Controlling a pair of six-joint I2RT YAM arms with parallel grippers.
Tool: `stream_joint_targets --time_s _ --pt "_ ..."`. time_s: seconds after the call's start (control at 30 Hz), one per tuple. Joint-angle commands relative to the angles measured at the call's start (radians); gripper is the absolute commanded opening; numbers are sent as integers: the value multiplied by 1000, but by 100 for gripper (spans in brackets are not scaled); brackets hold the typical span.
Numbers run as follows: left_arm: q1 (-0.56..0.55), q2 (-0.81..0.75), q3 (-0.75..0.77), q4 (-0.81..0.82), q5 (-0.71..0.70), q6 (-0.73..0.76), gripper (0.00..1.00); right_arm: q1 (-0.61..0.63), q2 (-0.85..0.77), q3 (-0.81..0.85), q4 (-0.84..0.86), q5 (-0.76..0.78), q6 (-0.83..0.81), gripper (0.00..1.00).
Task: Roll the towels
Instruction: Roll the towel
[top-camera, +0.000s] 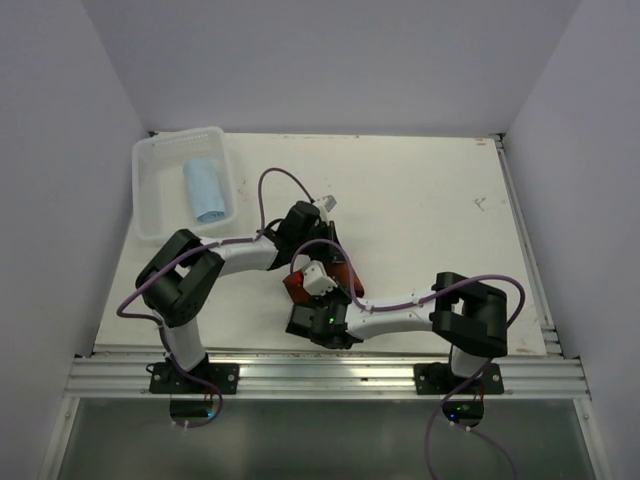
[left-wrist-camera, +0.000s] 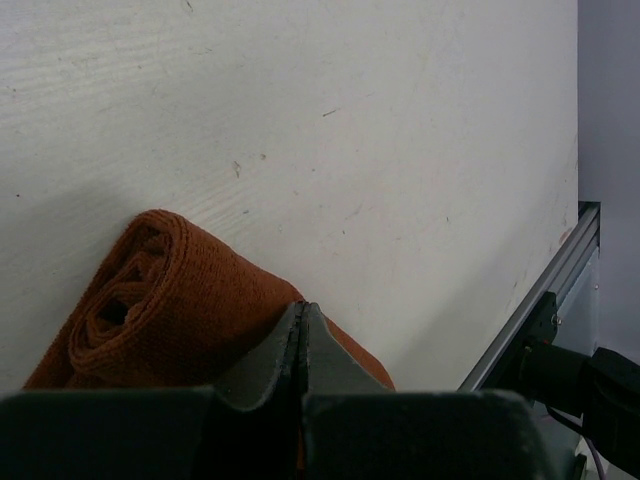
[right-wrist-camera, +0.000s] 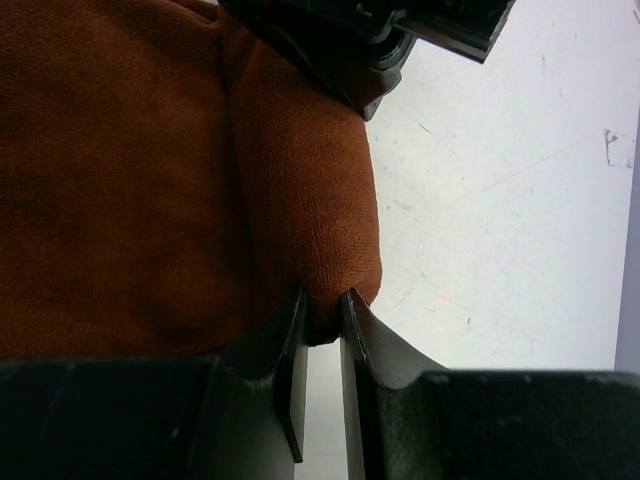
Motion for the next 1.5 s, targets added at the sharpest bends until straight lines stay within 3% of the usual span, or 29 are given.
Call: stream_joint_targets --time_s 0.0,0.2,0.33,0.57,0.93,1.07,1.2,1.47 --pt "-3 -39 -27 59 -11 -7 0 6 5 34 -13 3 -9 0" --pt "-5 -26 -53 67 -26 -1 0 7 -1 33 -16 -2 -14 4" --pt "-6 -32 -58 62 -38 7 0 6 -36 30 -21 -9 -9 24" --pt "-6 -22 -59 58 -52 18 0 7 -162 -15 31 -34 -46 43" --pt "-6 -31 -70 47 -61 24 0 -9 -492 -210 197 -227 -26 54" --pt "-6 -43 -81 50 -61 19 0 -117 -599 -294 293 -411 31 55" --pt "-6 -60 -95 55 -63 11 0 -322 -664 -364 375 -640 114 56" --pt "-8 -75 -110 58 -64 5 0 -519 -592 -415 479 -949 200 62"
